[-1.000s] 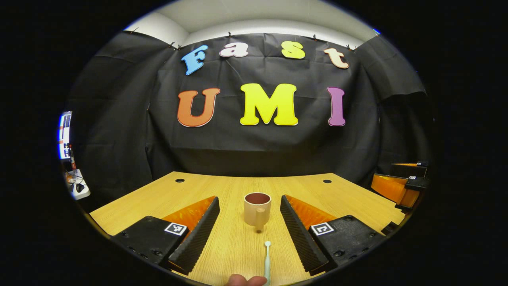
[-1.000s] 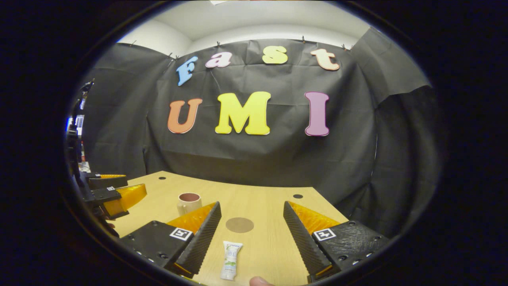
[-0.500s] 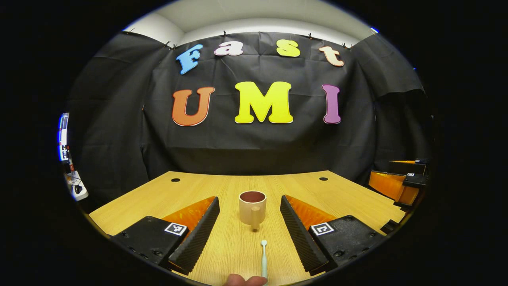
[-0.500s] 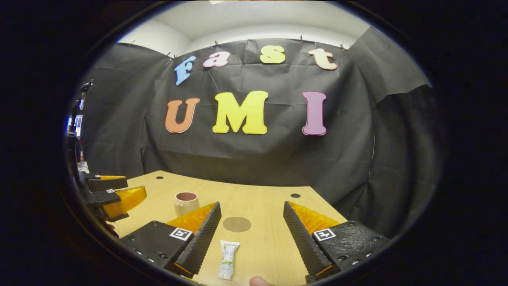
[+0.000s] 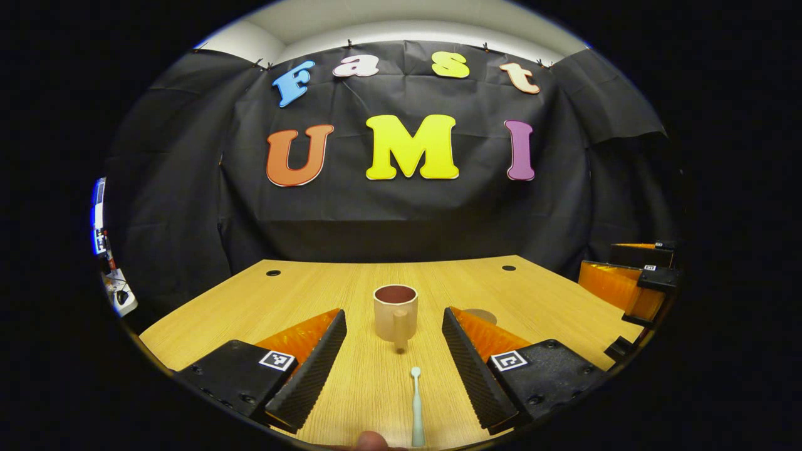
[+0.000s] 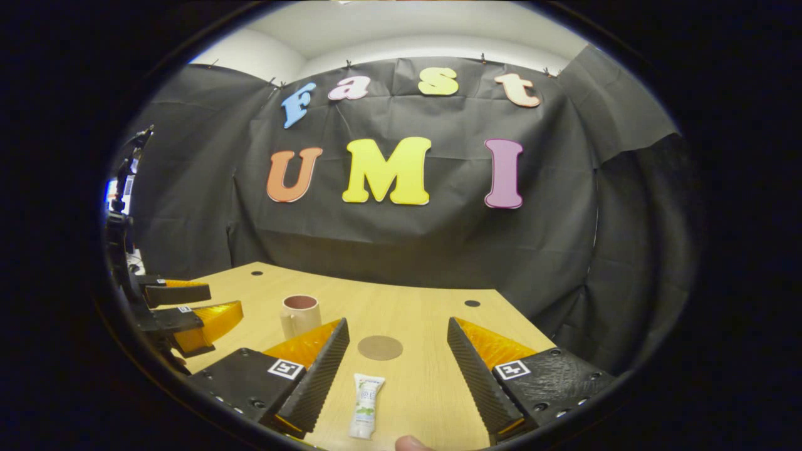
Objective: Put the toothbrush and toothpaste on the desktop into the cup, then pick up the cup and place it on the coaster on the desktop.
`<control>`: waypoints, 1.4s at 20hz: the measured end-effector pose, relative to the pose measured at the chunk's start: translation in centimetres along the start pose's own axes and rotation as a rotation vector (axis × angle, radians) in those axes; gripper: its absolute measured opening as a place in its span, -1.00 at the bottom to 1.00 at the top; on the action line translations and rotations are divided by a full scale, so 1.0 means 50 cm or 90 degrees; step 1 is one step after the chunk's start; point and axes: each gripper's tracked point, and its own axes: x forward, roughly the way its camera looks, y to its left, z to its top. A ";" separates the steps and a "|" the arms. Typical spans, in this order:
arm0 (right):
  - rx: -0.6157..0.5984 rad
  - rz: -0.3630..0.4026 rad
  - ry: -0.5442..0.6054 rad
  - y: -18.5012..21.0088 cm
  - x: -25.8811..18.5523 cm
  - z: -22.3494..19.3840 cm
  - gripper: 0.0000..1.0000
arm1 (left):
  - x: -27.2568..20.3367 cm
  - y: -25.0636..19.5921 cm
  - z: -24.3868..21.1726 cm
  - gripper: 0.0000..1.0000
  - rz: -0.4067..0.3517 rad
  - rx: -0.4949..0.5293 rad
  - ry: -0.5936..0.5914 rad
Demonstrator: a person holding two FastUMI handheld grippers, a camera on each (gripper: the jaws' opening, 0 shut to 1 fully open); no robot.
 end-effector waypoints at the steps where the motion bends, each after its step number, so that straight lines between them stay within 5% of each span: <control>1: 0.001 0.002 0.003 0.001 0.001 -0.003 0.94 | 0.001 -0.004 -0.012 0.95 -0.005 0.000 0.012; 12: 0.014 0.007 0.050 -0.020 0.010 -0.070 0.89 | 0.020 -0.034 -0.229 0.96 -0.025 -0.029 0.236; 19: 0.020 0.008 0.074 -0.027 0.021 -0.097 0.89 | 0.032 -0.037 -0.278 0.96 -0.025 -0.028 0.309; 28: 0.030 0.001 0.078 -0.045 0.022 -0.102 0.89 | 0.048 -0.049 -0.301 0.22 -0.016 -0.004 0.346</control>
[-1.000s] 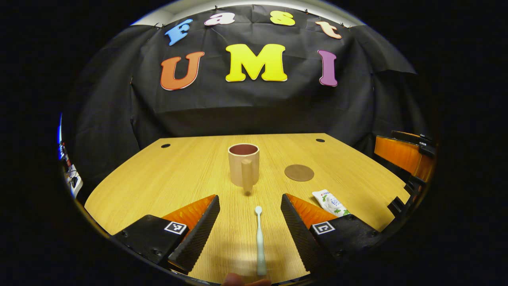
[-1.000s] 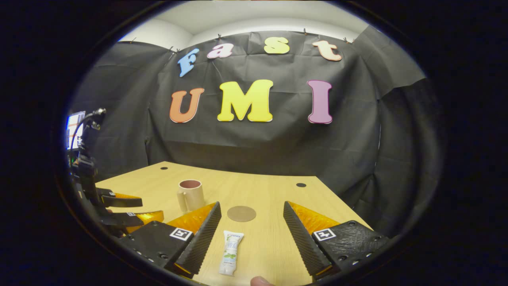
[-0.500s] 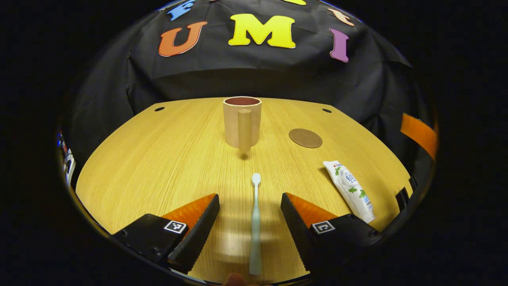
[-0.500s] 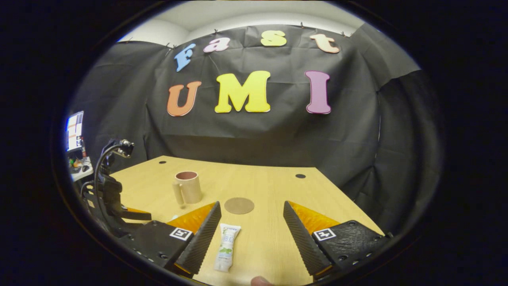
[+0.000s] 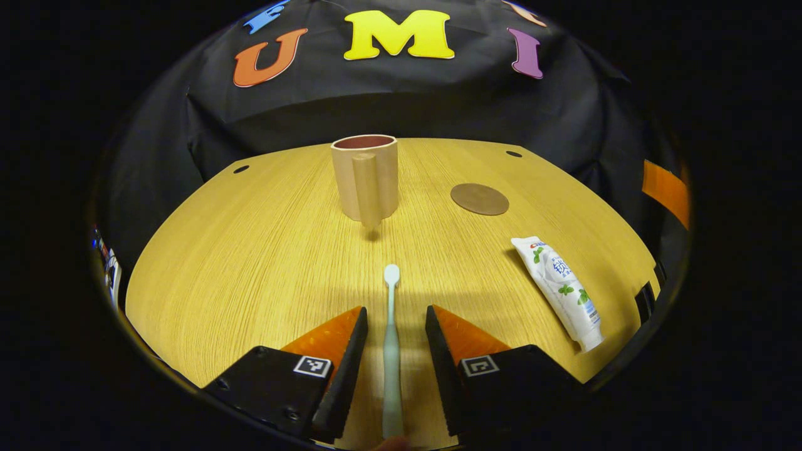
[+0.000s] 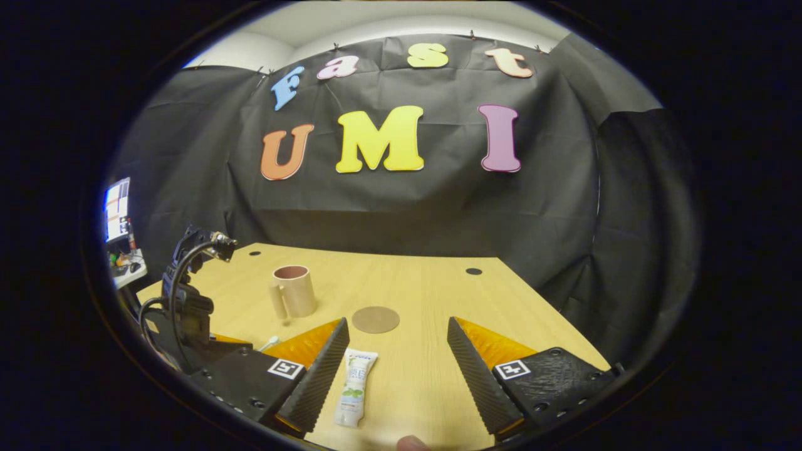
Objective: Put the toothbrush and toothpaste on the desktop into the cup, then pick up the cup and place it on the coaster on the desktop.
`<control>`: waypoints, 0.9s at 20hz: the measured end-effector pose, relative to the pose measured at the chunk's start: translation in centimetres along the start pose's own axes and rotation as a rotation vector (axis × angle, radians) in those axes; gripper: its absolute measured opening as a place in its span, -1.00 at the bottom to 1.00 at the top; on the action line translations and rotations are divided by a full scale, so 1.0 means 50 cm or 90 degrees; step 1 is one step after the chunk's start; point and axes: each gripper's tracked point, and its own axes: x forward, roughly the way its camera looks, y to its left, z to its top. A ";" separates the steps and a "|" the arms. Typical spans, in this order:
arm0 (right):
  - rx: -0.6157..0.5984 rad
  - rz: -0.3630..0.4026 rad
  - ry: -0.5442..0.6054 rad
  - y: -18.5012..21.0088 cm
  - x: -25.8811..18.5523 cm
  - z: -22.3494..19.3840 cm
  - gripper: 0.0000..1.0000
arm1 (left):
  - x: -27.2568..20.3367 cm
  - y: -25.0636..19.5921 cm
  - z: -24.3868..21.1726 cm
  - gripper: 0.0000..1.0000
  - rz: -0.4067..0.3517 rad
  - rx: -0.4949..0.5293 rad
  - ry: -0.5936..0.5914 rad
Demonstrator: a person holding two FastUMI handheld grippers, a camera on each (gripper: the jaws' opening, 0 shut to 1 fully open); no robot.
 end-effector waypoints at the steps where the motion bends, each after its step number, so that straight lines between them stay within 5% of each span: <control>1: 0.002 0.000 0.001 -0.001 0.001 0.000 0.89 | -0.001 0.001 0.003 0.07 0.002 -0.005 0.004; 4: 0.006 0.005 0.007 0.003 0.002 -0.007 0.89 | 0.002 0.002 -0.001 -0.10 0.009 -0.005 0.013; 8: -0.002 0.007 0.010 0.008 0.003 -0.013 0.94 | 0.001 0.005 -0.004 -0.78 0.022 -0.003 0.012; 12: 0.001 0.000 0.013 0.000 0.006 -0.016 0.89 | -0.003 0.003 -0.005 -0.86 0.020 -0.001 0.012; 18: 0.000 0.005 0.030 0.008 0.010 -0.035 0.89 | -0.009 0.021 0.005 -0.89 0.000 -0.087 0.002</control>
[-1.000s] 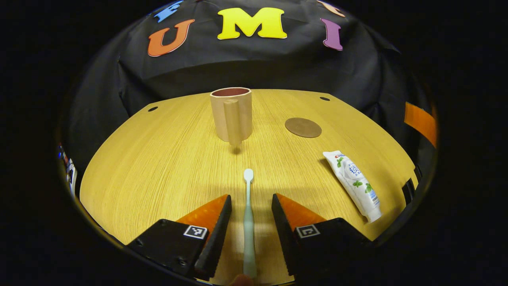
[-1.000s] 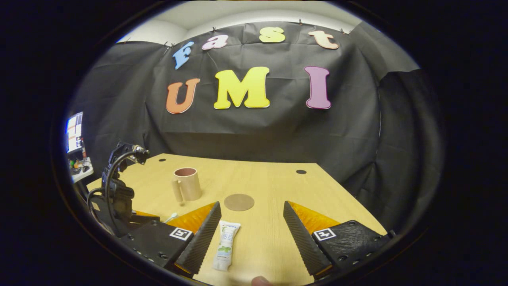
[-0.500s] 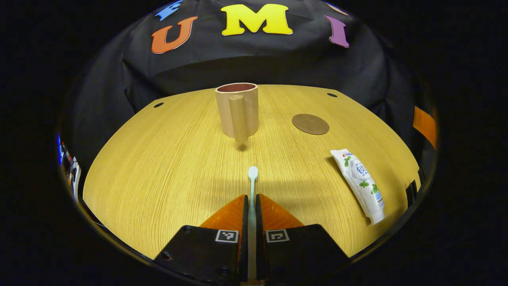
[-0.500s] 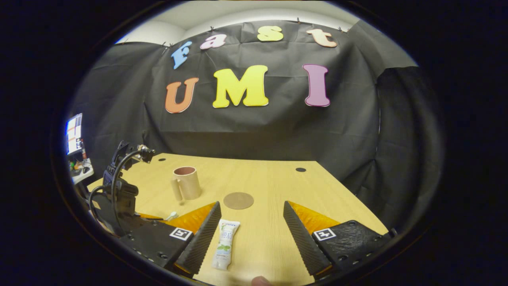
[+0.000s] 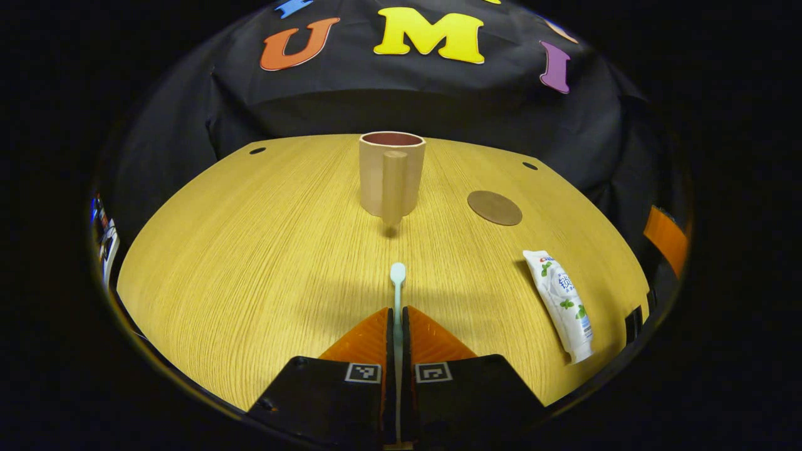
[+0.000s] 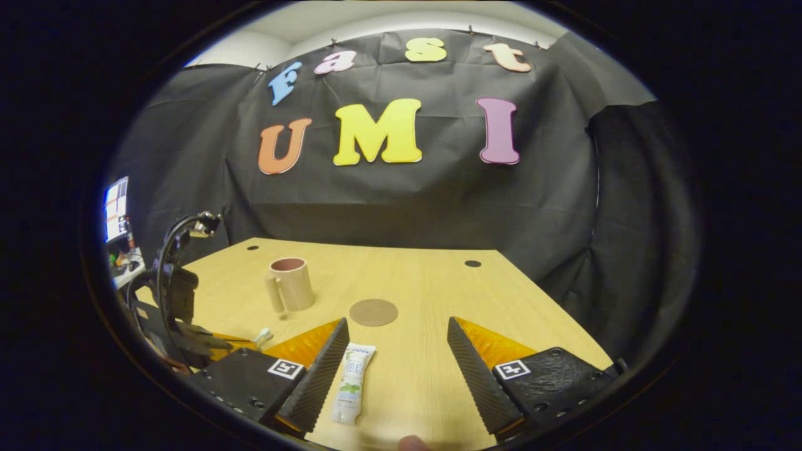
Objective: Put the toothbrush and toothpaste on the desktop into the cup, then pick up the cup and place it on the coaster on the desktop.
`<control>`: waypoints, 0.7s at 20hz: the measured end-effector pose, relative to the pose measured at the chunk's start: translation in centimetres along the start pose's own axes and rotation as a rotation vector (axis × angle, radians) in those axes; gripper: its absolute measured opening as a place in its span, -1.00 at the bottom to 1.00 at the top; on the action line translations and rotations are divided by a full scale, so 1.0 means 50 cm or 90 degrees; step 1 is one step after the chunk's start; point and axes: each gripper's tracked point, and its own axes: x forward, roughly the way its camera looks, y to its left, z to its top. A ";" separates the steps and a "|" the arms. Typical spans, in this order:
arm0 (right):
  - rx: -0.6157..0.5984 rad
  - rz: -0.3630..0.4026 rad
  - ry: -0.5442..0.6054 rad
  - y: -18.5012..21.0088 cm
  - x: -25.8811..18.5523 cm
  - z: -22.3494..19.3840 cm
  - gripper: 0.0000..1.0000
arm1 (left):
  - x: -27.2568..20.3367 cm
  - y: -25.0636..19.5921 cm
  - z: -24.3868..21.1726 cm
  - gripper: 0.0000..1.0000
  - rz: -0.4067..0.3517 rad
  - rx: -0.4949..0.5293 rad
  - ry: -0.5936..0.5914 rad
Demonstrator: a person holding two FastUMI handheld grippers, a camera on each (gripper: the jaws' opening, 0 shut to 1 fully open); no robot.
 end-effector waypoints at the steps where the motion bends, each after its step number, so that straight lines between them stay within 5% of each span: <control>1: -0.001 0.005 0.007 0.007 0.002 -0.006 0.89 | -0.004 0.005 0.007 -0.89 0.001 -0.005 -0.006; 14: 0.028 0.072 0.219 0.109 0.061 -0.181 0.91 | -0.052 0.034 0.092 -0.89 0.004 0.001 -0.073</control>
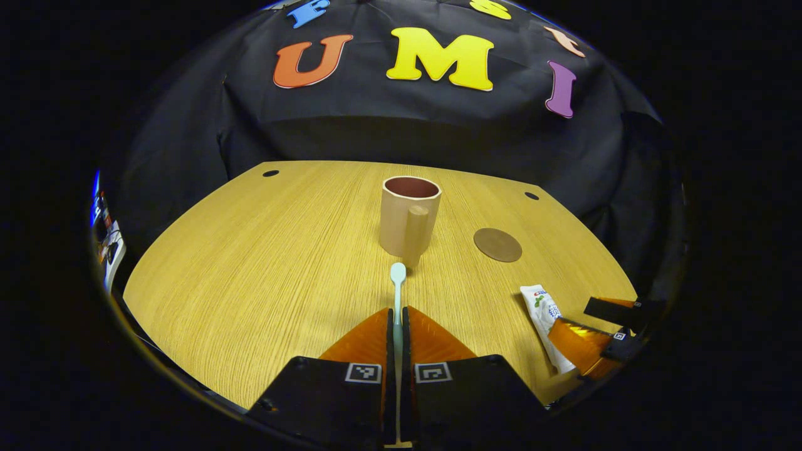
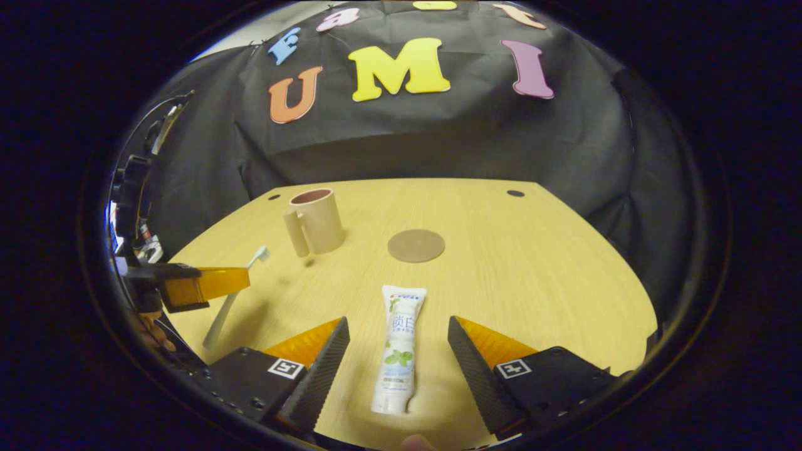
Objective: Put the toothbrush and toothpaste on the desktop into the cup, then pick up the cup and place it on the coaster on the desktop.
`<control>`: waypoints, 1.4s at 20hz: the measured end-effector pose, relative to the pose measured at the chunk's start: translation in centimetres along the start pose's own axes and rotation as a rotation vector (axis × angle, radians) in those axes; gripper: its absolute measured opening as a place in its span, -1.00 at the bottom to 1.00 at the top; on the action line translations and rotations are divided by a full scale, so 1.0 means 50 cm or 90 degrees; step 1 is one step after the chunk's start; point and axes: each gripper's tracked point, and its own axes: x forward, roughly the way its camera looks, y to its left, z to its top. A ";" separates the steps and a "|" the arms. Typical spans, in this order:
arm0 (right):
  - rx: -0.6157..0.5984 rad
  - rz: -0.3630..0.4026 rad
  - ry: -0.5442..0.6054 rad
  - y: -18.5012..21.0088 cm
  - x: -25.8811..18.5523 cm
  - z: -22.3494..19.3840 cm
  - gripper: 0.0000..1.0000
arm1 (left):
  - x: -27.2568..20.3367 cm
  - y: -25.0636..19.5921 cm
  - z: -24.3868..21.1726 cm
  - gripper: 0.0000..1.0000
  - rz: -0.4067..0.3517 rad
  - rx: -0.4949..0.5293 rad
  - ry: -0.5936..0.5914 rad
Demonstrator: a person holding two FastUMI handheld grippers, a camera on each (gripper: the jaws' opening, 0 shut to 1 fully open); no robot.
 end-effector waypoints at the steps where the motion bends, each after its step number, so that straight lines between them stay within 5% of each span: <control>1: -0.001 -0.001 0.010 0.002 0.008 -0.005 0.89 | -0.003 0.002 0.006 -0.89 0.001 0.005 -0.006; 5: 0.005 -0.028 0.041 -0.009 0.034 -0.017 0.86 | -0.014 0.008 0.033 -0.89 0.005 0.020 -0.032; 10: 0.010 -0.036 0.083 -0.010 0.063 -0.035 0.17 | -0.016 0.019 0.088 -0.89 0.010 0.030 -0.087; 14: 0.004 -0.047 0.092 -0.016 0.075 -0.038 0.15 | -0.013 0.011 0.128 -0.89 0.000 0.033 -0.132; 15: 0.015 -0.040 0.097 -0.015 0.055 -0.029 -0.24 | -0.009 0.009 0.135 -0.89 -0.006 0.025 -0.139; 19: 0.021 0.021 0.096 0.007 0.071 -0.033 -0.52 | 0.004 0.005 0.178 -0.89 -0.003 0.024 -0.167; 22: 0.011 0.047 0.091 0.008 0.068 -0.030 -0.69 | 0.027 0.004 0.224 -0.89 0.004 0.037 -0.200; 28: -0.032 0.102 0.042 0.051 0.048 -0.020 -0.70 | 0.071 -0.023 0.323 -0.90 -0.036 0.029 -0.322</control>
